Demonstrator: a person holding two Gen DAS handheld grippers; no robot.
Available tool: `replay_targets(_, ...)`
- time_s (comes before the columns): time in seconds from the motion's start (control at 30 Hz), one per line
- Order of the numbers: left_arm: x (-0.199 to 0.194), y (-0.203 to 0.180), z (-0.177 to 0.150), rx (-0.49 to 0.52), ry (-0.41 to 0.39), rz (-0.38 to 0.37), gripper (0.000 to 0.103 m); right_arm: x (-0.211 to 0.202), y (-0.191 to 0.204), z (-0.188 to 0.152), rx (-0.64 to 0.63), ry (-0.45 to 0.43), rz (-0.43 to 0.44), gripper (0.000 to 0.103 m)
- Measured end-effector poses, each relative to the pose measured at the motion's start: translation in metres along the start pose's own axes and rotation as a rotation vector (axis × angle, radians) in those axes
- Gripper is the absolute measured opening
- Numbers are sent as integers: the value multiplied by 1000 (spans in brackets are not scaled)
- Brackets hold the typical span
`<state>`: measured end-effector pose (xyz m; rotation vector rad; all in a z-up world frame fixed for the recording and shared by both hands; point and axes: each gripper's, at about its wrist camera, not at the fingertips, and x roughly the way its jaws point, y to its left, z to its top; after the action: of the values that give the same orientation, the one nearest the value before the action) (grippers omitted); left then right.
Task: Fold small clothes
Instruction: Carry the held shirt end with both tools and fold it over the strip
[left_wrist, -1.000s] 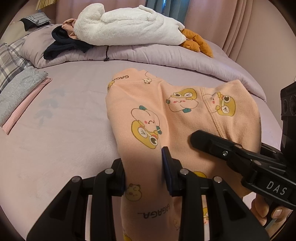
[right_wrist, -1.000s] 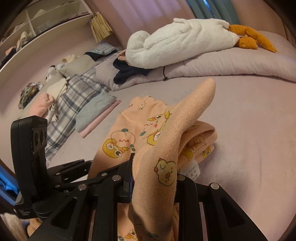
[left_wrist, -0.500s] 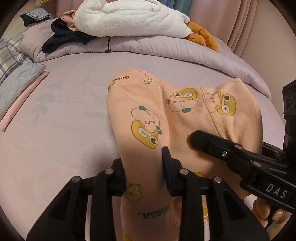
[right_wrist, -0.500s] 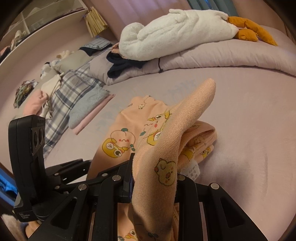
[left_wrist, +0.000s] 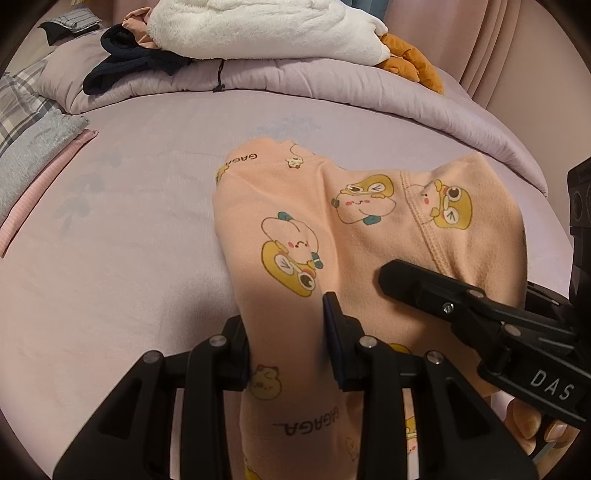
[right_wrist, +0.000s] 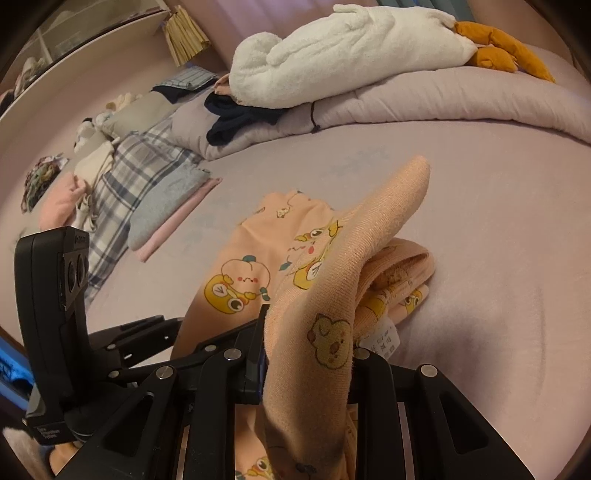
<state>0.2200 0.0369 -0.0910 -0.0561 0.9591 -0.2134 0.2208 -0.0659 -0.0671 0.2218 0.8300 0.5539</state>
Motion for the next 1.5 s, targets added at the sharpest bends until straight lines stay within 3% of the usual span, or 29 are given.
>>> replay_targets(1.5,10,5,3,-9,25,18,43,7,-33,-7,171,53,2,26)
